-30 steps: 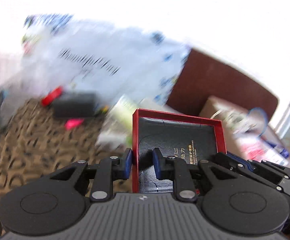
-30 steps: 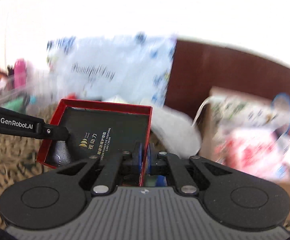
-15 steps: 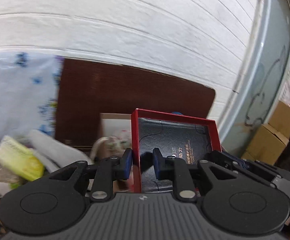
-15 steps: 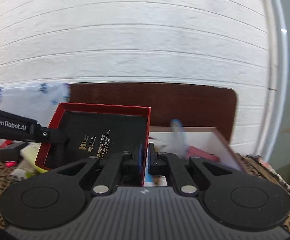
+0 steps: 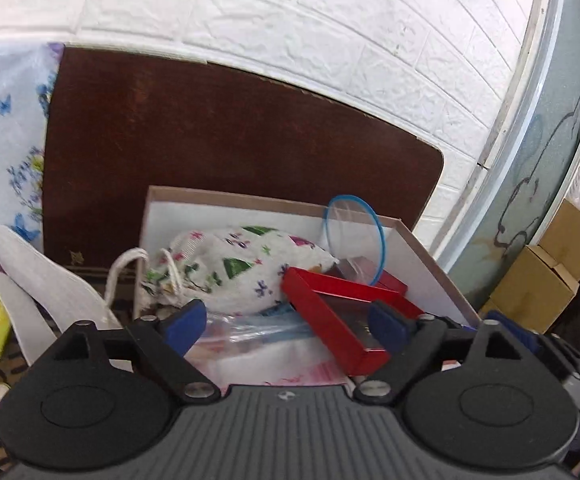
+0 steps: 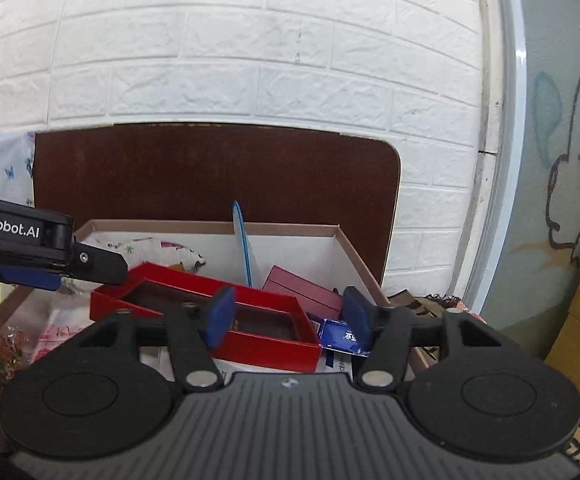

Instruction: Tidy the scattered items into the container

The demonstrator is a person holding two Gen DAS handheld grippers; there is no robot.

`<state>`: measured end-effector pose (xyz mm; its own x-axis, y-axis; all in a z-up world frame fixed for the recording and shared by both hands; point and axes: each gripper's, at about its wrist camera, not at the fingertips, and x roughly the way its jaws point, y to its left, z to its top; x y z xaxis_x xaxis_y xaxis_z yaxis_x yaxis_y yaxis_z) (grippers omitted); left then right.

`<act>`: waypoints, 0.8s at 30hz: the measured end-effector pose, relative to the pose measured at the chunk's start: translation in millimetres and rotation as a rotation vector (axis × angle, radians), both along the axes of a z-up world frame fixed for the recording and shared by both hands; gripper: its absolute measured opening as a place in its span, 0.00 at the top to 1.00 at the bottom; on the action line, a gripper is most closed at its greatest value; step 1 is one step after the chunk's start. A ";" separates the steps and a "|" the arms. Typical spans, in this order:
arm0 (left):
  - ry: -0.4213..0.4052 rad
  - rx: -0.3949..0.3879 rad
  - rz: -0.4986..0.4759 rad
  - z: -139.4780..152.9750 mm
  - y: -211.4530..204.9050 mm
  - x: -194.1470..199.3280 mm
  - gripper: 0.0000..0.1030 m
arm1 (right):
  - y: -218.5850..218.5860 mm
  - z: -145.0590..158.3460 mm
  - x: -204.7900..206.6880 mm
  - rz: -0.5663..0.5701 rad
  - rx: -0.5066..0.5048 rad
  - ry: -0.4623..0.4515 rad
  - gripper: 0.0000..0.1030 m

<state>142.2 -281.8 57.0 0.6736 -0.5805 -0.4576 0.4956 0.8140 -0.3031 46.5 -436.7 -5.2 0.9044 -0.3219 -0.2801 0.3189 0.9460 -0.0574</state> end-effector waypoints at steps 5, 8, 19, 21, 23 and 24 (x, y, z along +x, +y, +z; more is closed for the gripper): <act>-0.012 0.015 0.011 2.2 4.2 0.4 0.09 | 8.0 -3.5 -5.9 0.009 0.015 -0.025 0.22; 0.008 0.033 0.025 1.3 5.1 -2.1 0.07 | 14.9 -0.6 -10.1 0.016 0.023 -0.017 0.10; -0.007 0.097 0.024 7.0 20.6 -49.4 0.00 | 44.4 19.8 -48.0 -0.010 -0.038 -0.005 0.02; -0.016 0.102 0.013 7.9 26.2 -62.5 0.00 | 50.0 21.3 -56.1 -0.016 -0.050 0.006 0.02; -0.015 0.105 0.016 7.7 32.1 -75.1 0.00 | 54.9 21.8 -64.8 -0.020 -0.056 0.014 0.02; -0.011 0.107 0.022 7.3 35.1 -80.7 0.00 | 57.2 21.8 -69.5 -0.023 -0.056 0.018 0.02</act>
